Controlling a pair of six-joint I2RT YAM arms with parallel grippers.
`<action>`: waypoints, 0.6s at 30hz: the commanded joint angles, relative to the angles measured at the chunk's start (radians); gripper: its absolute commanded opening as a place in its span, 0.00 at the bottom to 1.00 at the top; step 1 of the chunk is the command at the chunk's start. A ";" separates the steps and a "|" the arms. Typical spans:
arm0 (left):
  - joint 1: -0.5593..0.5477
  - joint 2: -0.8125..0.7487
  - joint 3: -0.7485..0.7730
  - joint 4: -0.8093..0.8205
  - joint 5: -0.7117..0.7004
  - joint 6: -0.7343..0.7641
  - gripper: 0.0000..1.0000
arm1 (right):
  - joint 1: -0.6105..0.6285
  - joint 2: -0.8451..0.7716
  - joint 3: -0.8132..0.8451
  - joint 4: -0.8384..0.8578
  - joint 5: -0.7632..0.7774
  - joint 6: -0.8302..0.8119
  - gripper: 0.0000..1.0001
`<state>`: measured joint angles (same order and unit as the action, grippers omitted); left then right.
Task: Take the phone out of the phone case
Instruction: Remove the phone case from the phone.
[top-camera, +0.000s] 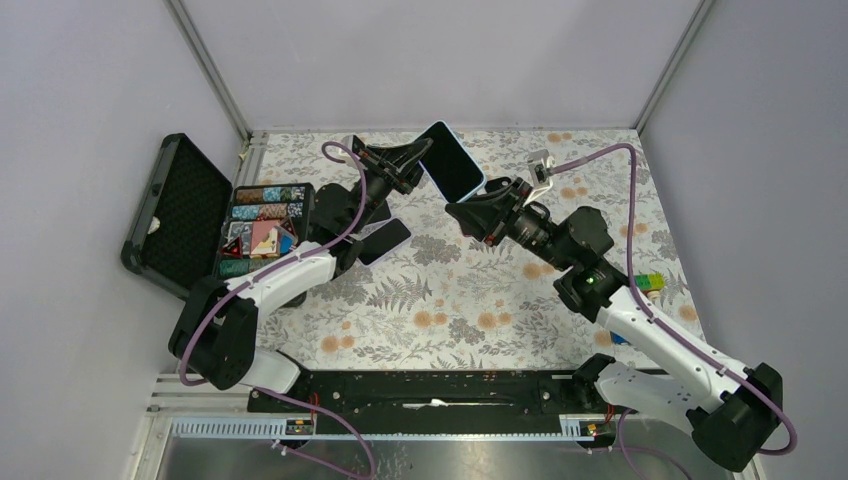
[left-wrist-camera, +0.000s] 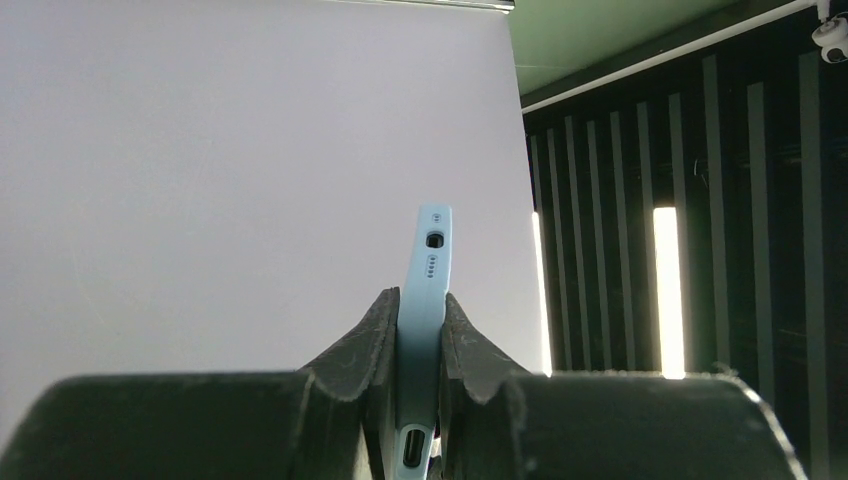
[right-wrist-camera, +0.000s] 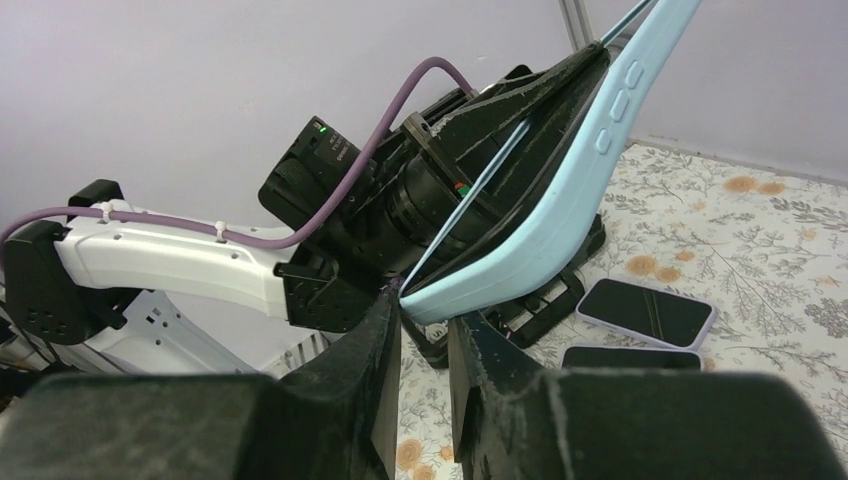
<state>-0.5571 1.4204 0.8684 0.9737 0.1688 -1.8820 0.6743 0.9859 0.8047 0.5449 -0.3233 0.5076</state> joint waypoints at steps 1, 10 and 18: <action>-0.007 -0.056 0.046 0.161 0.013 -0.097 0.00 | -0.012 0.028 -0.010 -0.191 0.147 -0.117 0.04; -0.007 -0.065 0.040 0.159 0.014 -0.100 0.00 | -0.011 0.060 -0.018 -0.235 0.308 -0.090 0.04; -0.003 -0.062 0.047 0.128 0.009 -0.088 0.00 | -0.010 0.064 -0.001 -0.347 0.443 -0.203 0.06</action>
<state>-0.5495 1.4185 0.8684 0.9237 0.1421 -1.9007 0.6754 1.0122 0.8093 0.3630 -0.0574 0.4160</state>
